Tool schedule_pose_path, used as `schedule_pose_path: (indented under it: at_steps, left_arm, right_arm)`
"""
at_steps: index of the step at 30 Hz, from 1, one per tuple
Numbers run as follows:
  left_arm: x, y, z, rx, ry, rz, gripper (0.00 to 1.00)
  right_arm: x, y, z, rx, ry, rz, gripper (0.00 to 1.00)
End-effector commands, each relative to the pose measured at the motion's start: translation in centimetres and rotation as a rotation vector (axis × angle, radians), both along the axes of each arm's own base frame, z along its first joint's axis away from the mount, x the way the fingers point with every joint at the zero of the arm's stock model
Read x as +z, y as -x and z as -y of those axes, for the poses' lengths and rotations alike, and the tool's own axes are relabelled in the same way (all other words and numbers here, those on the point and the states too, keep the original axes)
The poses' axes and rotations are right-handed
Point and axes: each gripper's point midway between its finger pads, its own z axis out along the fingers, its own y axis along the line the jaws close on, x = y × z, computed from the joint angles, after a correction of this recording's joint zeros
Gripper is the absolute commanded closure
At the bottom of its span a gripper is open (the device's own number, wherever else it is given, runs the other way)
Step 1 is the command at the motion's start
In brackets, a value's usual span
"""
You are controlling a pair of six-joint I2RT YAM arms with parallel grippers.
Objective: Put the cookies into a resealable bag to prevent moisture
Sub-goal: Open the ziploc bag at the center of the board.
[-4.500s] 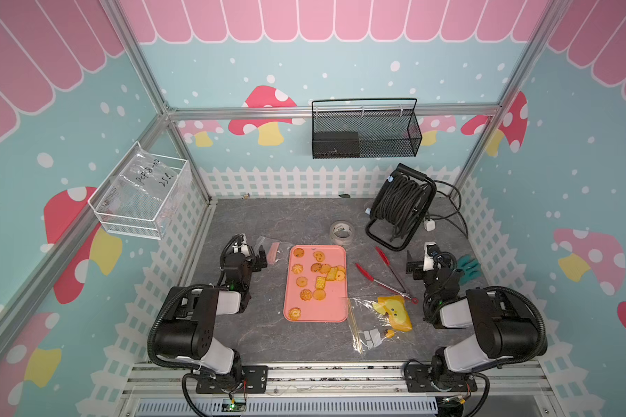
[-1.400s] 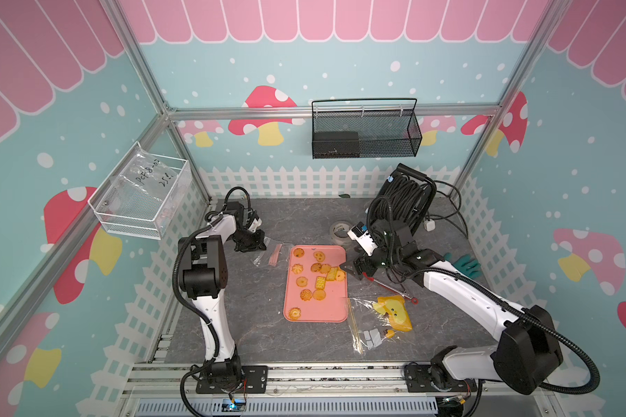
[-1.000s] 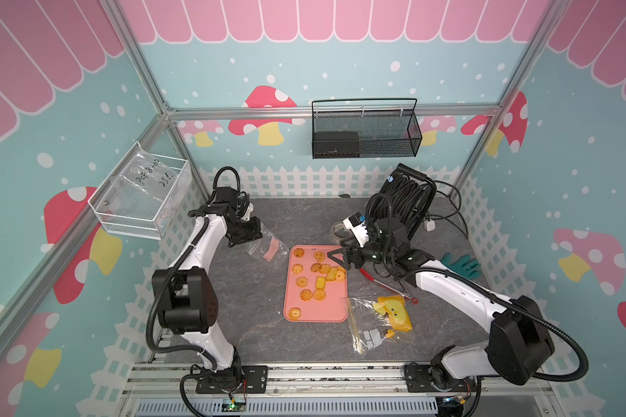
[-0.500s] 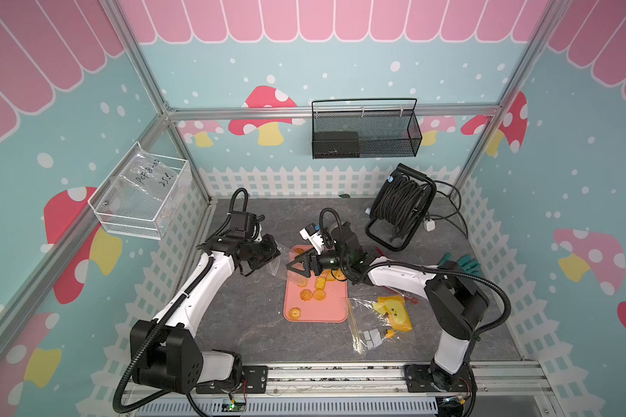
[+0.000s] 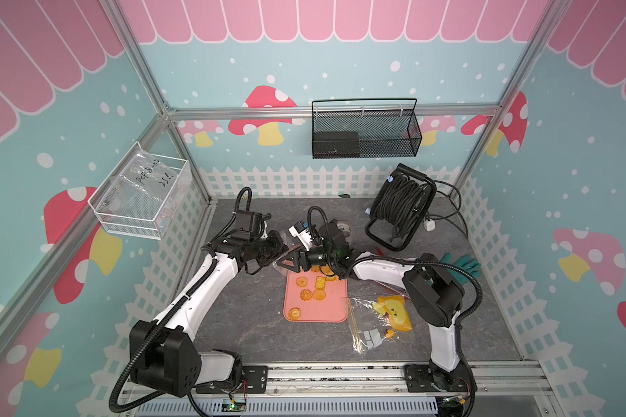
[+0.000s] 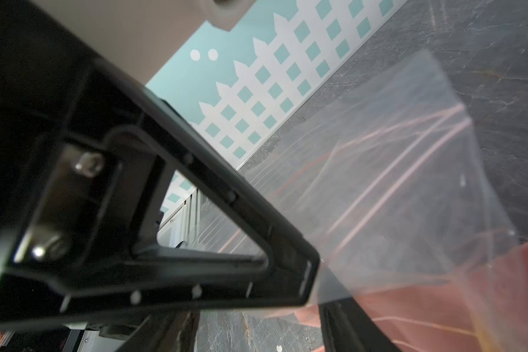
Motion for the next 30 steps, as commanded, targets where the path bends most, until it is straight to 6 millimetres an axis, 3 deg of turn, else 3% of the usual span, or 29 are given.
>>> schedule_pose_path:
  at_steps: [1, 5, 11, 13, 16, 19, 25, 30]
  left_arm:
    - [0.1, 0.5, 0.0, 0.011, 0.007, 0.001, 1.00]
    - [-0.4, 1.3, 0.0, 0.009, 0.014, -0.019, 1.00]
    - [0.3, 1.5, -0.6, 0.018, -0.019, 0.009, 1.00]
    - [0.9, 1.4, -1.0, 0.011, -0.046, 0.030, 0.90]
    - [2.6, 1.5, -1.7, 0.000, -0.094, 0.073, 0.63]
    - [4.7, 1.7, -3.0, -0.015, -0.159, 0.122, 0.48]
    - [5.2, 3.4, -8.4, 0.019, -0.212, 0.112, 0.46]
    - [3.2, 3.7, -6.7, -0.101, -0.124, 0.080, 0.46]
  right_arm:
    - [1.2, -0.2, -0.7, 0.001, -0.059, 0.006, 0.40]
    - [2.0, -0.3, -0.6, -0.007, -0.074, 0.022, 0.54]
    - [1.9, 0.1, -0.5, 0.006, -0.076, 0.019, 0.89]
    - [2.1, 0.0, -0.4, -0.001, -0.073, 0.025, 0.99]
    - [2.3, 0.1, -0.2, -0.003, -0.072, 0.029, 1.00]
    - [2.1, 0.2, -0.1, -0.005, -0.067, 0.026, 1.00]
    - [3.4, 0.5, 0.2, -0.001, -0.091, 0.044, 1.00]
    - [4.8, 0.9, 0.4, 0.005, -0.150, 0.027, 1.00]
